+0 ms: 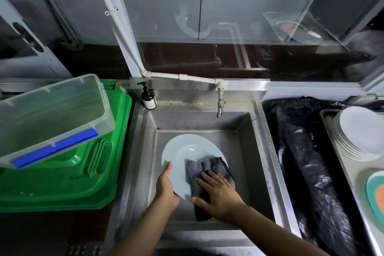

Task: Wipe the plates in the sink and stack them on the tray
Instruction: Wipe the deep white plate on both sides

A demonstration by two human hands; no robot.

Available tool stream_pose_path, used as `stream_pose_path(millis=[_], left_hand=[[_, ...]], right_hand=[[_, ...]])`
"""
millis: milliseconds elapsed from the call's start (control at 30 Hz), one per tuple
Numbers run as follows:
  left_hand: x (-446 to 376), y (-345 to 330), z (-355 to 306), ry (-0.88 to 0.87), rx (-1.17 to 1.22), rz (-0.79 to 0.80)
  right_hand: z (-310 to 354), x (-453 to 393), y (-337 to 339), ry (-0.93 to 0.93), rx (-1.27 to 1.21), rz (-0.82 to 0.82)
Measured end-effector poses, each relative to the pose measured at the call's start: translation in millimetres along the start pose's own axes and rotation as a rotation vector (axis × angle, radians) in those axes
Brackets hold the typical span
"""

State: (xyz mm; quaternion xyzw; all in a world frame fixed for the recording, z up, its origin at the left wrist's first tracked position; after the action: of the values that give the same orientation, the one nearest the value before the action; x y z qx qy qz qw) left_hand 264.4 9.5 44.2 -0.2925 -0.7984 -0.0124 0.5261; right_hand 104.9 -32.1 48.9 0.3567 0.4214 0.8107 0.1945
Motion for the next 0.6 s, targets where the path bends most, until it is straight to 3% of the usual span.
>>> stream_pose_path(millis=[133,367,500,600], left_hand=[[-3.9,-5.2,-11.4,-0.007,0.002,0.04],[-14.2,12.3,-47.3,-0.016,-0.263,0.141],[-19.1,12.3,-47.9,0.016,-0.27,0.163],[-22.0,17.2,-45.3,0.073,-0.405,0.094]], right_hand=[[10.5,10.2,-2.8,0.22,0.06,-0.23],[-36.3,17.5,19.0,0.545,0.273,-0.636],[-22.5,6.8,45.3,0.536,0.164,-0.7],[-18.6,-7.7,67.5,0.492,0.084,-0.574]])
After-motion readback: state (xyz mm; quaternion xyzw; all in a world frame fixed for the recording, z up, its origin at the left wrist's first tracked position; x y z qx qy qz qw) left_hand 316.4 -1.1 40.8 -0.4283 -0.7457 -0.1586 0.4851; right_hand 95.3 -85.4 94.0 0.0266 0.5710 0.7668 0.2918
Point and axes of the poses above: each hand's wrist, its own x-axis away from the middle knuckle, its own y-axis out of the back of the hand, z = x × y, the point moved 4 cm from there along -x, towards the middle knuckle, and after that the axes turned 2 degrees about -z, right-handed, at the moved point
